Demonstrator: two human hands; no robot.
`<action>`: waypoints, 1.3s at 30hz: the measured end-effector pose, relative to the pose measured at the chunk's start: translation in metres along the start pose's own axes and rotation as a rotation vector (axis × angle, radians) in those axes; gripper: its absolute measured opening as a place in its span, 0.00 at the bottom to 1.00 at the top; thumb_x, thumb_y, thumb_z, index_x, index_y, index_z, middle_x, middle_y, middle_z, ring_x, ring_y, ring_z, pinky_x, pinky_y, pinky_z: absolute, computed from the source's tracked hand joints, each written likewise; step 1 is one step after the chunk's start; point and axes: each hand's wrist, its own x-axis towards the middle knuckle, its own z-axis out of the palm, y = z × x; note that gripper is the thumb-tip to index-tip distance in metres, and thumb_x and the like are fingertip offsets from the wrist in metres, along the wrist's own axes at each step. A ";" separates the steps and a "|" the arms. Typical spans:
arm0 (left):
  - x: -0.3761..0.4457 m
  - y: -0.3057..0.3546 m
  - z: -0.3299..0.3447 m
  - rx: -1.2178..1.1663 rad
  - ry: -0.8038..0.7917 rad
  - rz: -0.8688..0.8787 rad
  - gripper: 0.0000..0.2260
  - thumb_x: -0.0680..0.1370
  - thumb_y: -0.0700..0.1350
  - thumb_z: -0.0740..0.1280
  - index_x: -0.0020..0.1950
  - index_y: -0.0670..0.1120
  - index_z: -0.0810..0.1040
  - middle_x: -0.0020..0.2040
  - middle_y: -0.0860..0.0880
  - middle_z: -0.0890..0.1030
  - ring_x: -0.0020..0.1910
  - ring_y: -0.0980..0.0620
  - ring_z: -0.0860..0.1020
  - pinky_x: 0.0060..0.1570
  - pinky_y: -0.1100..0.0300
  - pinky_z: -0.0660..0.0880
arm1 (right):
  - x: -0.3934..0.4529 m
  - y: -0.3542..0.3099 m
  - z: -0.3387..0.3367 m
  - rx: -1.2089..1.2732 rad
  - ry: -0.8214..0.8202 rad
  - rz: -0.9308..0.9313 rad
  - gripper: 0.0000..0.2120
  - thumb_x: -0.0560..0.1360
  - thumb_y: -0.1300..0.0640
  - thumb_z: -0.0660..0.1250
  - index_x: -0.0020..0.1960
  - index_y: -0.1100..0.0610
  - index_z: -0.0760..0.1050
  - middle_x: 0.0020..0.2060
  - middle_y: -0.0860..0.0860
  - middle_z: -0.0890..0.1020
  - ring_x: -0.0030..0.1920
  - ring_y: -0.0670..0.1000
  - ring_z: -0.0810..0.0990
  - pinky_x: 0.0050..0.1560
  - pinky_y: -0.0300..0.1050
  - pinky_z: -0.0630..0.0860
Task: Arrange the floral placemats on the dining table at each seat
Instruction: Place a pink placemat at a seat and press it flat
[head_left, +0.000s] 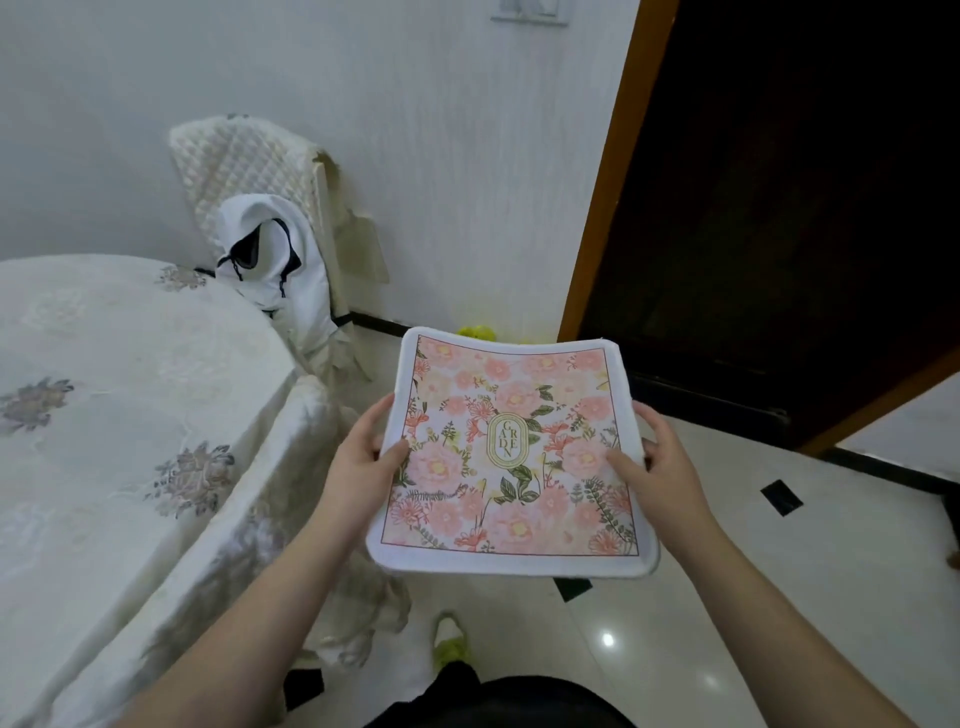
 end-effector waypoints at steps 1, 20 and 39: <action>0.010 0.003 -0.004 -0.010 0.001 0.000 0.25 0.81 0.40 0.66 0.74 0.60 0.68 0.53 0.50 0.86 0.46 0.47 0.86 0.48 0.42 0.82 | 0.009 -0.006 0.006 0.000 -0.002 -0.003 0.26 0.77 0.59 0.69 0.69 0.41 0.65 0.50 0.47 0.84 0.42 0.48 0.86 0.39 0.49 0.84; 0.158 0.028 -0.072 -0.053 0.103 -0.017 0.25 0.82 0.41 0.65 0.74 0.62 0.67 0.56 0.53 0.85 0.46 0.51 0.86 0.45 0.47 0.84 | 0.166 -0.088 0.105 -0.039 -0.089 -0.014 0.30 0.77 0.60 0.70 0.74 0.44 0.62 0.53 0.46 0.82 0.44 0.47 0.86 0.39 0.48 0.84; 0.279 0.070 -0.043 -0.050 0.439 -0.108 0.24 0.82 0.41 0.65 0.75 0.60 0.67 0.61 0.57 0.81 0.50 0.55 0.85 0.43 0.55 0.84 | 0.387 -0.142 0.142 -0.088 -0.451 -0.098 0.29 0.77 0.61 0.70 0.72 0.44 0.62 0.52 0.47 0.83 0.43 0.47 0.86 0.36 0.44 0.82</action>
